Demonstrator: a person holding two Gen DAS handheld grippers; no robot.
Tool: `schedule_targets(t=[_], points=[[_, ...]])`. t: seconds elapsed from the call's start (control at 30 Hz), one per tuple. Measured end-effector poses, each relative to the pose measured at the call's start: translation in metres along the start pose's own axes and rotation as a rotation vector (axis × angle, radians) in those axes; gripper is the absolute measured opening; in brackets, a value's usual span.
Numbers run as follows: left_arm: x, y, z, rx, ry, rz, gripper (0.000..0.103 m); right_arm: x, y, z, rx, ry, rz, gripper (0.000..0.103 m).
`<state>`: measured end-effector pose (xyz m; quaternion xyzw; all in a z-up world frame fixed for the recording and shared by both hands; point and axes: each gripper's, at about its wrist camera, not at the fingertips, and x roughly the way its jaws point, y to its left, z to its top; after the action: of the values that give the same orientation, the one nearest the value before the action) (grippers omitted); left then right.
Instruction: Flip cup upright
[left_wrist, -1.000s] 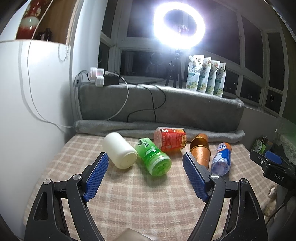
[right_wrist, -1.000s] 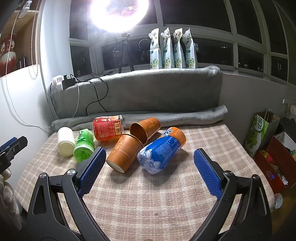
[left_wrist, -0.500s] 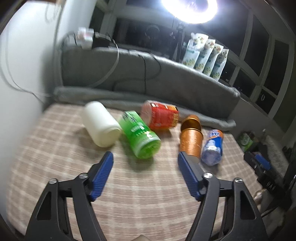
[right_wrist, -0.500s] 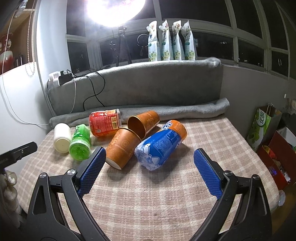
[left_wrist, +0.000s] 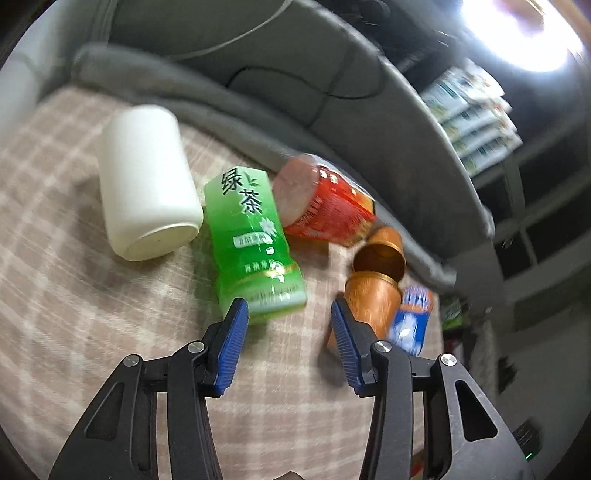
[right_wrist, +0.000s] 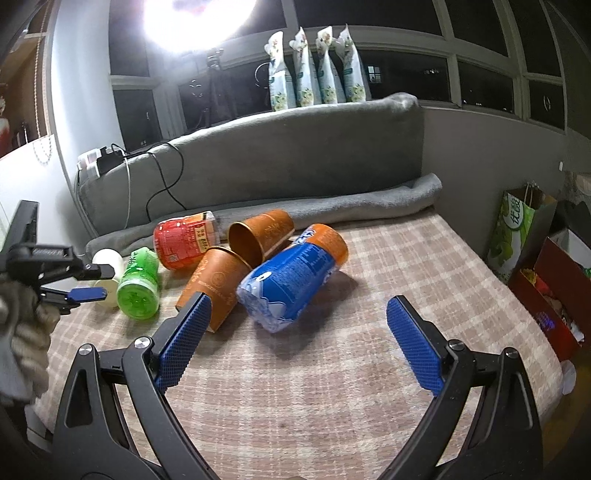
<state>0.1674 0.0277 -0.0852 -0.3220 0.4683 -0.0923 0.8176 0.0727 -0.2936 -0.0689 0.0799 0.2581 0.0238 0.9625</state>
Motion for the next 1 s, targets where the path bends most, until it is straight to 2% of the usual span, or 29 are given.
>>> schedule_targets(t=[0.1,0.3,0.37,0.53,0.8,1.0], points=[[0.011,0.004,0.012,-0.04,0.022,0.014,0.044,0.003,-0.006,-0.001,0.018,0.009,0.0,0.098],[0.023,-0.012,0.019,0.04,0.028,0.098,0.044,0.009,-0.016,-0.003,0.047,0.021,-0.001,0.098],[0.033,-0.014,0.025,0.066,0.055,0.12,0.048,0.011,-0.02,-0.003,0.061,0.023,0.002,0.098],[0.051,-0.018,0.03,0.085,0.099,0.183,0.066,0.012,-0.025,-0.005,0.079,0.02,0.003,0.098],[0.067,-0.012,0.034,0.006,0.126,0.169,0.075,0.015,-0.033,-0.009,0.102,0.032,0.0,0.098],[0.07,-0.003,0.032,-0.082,0.102,0.138,0.075,0.015,-0.037,-0.011,0.101,0.032,-0.011,0.098]])
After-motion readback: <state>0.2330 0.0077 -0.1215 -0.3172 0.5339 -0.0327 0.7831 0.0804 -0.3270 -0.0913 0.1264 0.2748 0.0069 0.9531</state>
